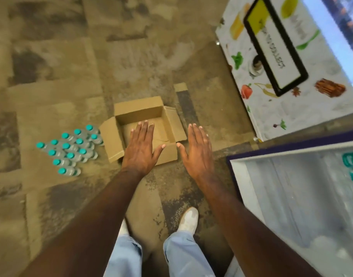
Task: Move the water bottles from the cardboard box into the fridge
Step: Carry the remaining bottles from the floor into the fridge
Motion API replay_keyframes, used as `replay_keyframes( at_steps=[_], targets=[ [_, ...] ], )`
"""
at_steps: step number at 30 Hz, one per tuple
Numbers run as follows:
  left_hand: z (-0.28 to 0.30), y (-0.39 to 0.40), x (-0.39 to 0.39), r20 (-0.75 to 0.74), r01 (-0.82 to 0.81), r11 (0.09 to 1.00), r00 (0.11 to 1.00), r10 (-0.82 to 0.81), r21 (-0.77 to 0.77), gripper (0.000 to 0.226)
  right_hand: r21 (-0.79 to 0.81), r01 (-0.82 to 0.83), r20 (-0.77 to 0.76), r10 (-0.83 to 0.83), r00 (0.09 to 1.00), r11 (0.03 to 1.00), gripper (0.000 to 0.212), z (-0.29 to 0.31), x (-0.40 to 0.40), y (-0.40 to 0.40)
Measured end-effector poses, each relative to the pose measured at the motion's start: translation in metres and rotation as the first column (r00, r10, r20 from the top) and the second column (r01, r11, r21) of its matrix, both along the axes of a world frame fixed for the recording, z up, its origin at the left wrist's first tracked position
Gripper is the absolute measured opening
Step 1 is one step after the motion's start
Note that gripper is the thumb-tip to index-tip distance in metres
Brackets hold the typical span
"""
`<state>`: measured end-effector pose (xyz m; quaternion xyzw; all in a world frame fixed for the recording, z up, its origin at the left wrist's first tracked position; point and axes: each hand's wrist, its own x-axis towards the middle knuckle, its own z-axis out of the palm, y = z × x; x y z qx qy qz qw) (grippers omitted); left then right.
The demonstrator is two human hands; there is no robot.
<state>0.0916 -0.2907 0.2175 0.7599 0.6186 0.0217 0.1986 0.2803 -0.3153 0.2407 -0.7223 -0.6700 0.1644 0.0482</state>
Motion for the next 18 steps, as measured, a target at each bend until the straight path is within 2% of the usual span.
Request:
replay_keyframes(
  at_steps=[7, 18],
  targets=[
    [-0.036, -0.020, -0.075, -0.017, -0.201, 0.978, 0.980, 0.200, -0.049, 0.079, -0.048, -0.216, 0.032, 0.217, 0.976, 0.975, 0.071, -0.033, -0.077, 0.024],
    [-0.142, -0.053, -0.168, -0.082, -0.360, 0.918, 0.933, 0.351, -0.168, 0.086, -0.170, -0.442, 0.081, 0.459, 0.885, 0.881, 0.072, -0.138, -0.186, 0.038]
  ],
)
